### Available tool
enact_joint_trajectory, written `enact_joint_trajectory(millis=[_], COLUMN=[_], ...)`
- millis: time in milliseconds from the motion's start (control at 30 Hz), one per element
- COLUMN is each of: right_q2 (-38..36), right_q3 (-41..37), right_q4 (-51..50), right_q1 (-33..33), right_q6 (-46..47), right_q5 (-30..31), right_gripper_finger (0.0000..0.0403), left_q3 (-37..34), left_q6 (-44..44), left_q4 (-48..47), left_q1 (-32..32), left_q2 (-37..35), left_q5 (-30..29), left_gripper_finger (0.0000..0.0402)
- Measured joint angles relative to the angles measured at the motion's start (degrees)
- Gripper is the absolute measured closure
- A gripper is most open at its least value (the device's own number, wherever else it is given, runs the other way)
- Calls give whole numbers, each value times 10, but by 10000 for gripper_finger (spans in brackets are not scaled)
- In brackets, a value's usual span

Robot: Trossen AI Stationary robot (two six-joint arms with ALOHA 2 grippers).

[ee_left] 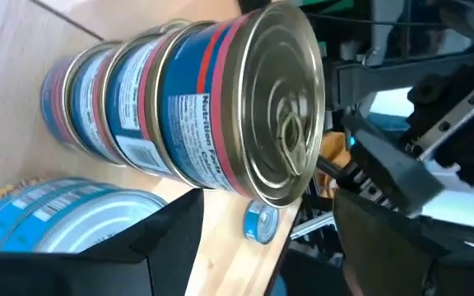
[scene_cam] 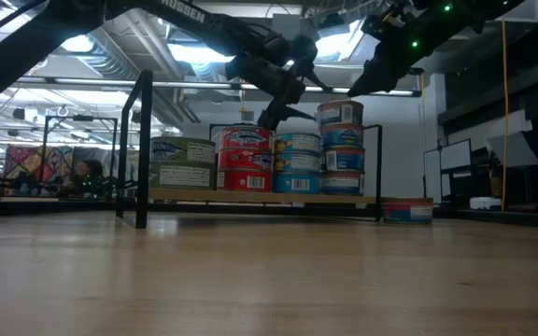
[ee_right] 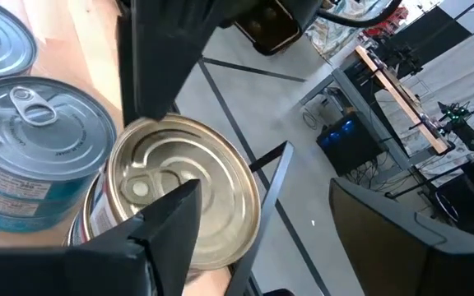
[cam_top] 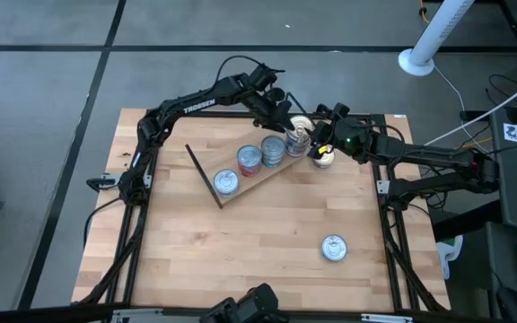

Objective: Stack canned seafood by type on shelf
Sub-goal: Stack the yellow blue tuna can on top of the yellow blue tuna cans on the shelf

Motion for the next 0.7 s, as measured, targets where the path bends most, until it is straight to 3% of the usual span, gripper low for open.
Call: enact_joint_trajectory(millis=[367, 700], right_q2=[-91, -150], right_q3=[0, 0], right_q4=[-53, -141], right_q1=[0, 0], right_q6=[1, 52], right_q5=[0, -22], right_gripper_finger=[137, 137], left_q3=[30, 111], left_q6=[97, 145], left_q4=[-5, -5], left_q1=[6, 15], left_q2=[-3, -6], left_q5=[9, 26], left_gripper_finger=[139, 139])
